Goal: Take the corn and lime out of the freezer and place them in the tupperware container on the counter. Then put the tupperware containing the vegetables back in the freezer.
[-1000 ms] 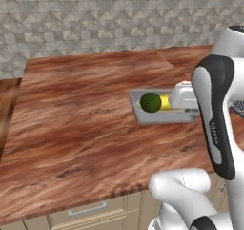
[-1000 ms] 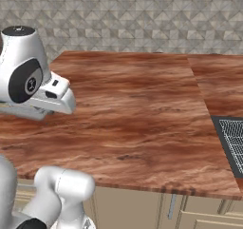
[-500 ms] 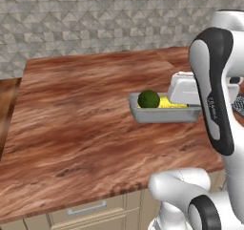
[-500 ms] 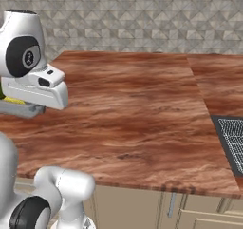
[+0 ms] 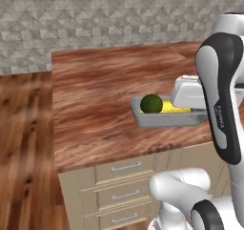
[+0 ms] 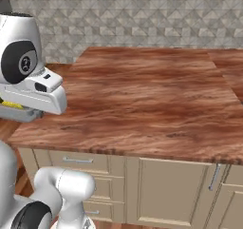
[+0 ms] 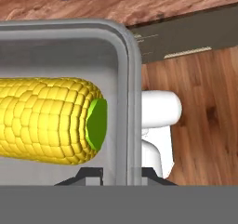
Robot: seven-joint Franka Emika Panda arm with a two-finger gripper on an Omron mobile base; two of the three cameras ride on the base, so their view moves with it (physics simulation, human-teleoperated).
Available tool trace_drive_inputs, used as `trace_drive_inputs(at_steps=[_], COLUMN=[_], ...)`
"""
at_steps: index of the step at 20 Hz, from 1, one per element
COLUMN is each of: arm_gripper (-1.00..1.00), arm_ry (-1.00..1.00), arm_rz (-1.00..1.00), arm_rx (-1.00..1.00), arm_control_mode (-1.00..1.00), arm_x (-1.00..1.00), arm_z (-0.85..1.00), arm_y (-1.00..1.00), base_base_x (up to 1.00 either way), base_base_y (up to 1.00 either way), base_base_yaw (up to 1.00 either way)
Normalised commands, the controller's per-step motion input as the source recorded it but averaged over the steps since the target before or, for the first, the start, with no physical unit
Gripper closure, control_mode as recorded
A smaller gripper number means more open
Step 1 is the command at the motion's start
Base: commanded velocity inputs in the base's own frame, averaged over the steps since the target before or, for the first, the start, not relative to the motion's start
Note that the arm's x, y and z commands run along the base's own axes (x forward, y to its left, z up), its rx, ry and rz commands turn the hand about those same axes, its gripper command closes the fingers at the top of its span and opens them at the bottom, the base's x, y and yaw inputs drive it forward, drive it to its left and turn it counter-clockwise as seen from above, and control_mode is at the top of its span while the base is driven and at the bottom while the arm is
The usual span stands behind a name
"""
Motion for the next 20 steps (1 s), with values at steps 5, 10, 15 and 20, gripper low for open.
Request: trace_drive_inputs(at_steps=[5, 10, 15, 20], arm_gripper=[1.00, 1.00, 1.00, 1.00], arm_ry=[0.00, 0.00, 0.00, 0.00], arm_rz=[0.00, 0.00, 0.00, 0.00], arm_rx=[0.00, 0.00, 0.00, 0.00], arm_control_mode=[1.00, 1.00, 1.00, 1.00], arm_x=[0.00, 0.00, 0.00, 0.00], arm_z=[0.00, 0.00, 0.00, 0.00], arm_y=[0.00, 0.00, 0.00, 0.00], base_base_x=[-0.23, -0.02, 0.00, 0.13], base_base_y=[1.00, 1.00, 1.00, 1.00], base_base_yaw=[0.00, 0.00, 0.00, 0.00])
